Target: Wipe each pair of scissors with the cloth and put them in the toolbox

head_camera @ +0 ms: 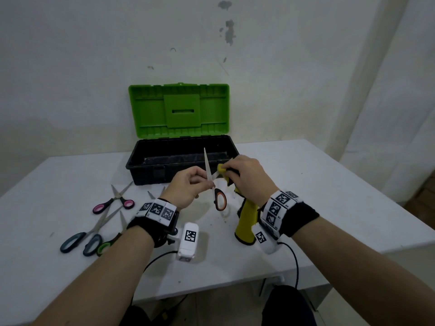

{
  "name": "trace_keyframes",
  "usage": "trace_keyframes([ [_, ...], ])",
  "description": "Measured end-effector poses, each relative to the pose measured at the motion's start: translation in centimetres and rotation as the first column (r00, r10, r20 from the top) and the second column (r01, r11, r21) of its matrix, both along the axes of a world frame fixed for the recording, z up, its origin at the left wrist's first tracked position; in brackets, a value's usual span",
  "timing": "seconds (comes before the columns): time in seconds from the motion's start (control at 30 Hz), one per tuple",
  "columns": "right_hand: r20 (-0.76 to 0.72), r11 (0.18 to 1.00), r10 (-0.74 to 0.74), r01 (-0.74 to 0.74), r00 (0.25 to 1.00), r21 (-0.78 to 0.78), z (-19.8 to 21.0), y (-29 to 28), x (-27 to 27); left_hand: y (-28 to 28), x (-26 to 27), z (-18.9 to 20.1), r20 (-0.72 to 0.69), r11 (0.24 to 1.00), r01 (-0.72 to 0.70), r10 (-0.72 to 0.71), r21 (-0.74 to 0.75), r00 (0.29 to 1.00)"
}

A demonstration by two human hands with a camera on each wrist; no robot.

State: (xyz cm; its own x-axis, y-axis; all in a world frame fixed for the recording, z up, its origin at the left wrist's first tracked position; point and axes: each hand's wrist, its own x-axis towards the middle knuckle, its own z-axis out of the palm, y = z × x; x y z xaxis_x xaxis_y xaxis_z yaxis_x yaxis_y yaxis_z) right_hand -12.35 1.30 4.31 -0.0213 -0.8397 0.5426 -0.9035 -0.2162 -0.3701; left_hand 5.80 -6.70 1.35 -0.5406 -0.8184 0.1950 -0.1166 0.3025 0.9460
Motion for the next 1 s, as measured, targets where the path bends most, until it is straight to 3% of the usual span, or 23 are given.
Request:
trace_keyframes([
  [0.1, 0.051, 0.997, -0.016, 0.020, 0.999, -0.076, 0.4, 0.3, 0.0, 0.0, -0.1, 0.3, -0.011, 1.000, 0.000, 0.000, 0.016, 1.000],
  [0.23, -0.155, 0.984, 0.174, -0.179, 0.972, -0.018, -0.3, 1.2, 1.4, 0.4, -0.3, 0.6, -0.022, 0.999, 0.016, -0.016, 0.044, 1.000],
  [0.3, -0.135, 0.993, 0.114, -0.118, 0.984, -0.023, -0.2, 0.9, 0.7, 0.4, 0.0, 0.5, -0.022, 0.998, 0.023, -0.021, 0.057, 1.000],
  [0.4, 0.010, 0.997, -0.058, 0.058, 0.998, -0.049, 0.5, 0.5, -0.7, 0.3, 0.4, 0.2, 0.029, 0.999, 0.012, -0.013, 0.039, 0.999],
  [0.6, -0.072, 0.995, 0.101, -0.099, 0.992, 0.021, -0.3, 1.3, 1.9, 0.4, -0.1, 0.5, 0.047, 1.000, 0.009, -0.008, -0.021, 0.999],
  [0.73, 0.050, 0.991, -0.130, 0.127, 0.990, 0.047, 0.5, 0.4, -0.2, 0.4, 0.3, 0.3, 0.063, 1.000, 0.004, -0.002, -0.029, 0.998],
  [0.8, 0.105, 0.983, -0.180, 0.183, 0.978, -0.017, 1.0, 0.4, -1.3, 0.4, 0.4, 0.3, 0.037, 1.000, -0.012, 0.012, 0.008, 0.999],
  [0.87, 0.100, 0.992, -0.072, 0.082, 0.992, -0.095, 1.0, 0.8, -1.1, 0.4, 0.4, 0.4, -0.009, 0.998, -0.026, 0.027, 0.063, 1.000],
  [1.0, -0.071, 0.981, 0.187, -0.190, 0.980, -0.042, -0.4, 1.3, 1.0, 0.8, -0.2, 0.4, -0.081, 0.991, 0.001, 0.010, 0.136, 0.997],
])
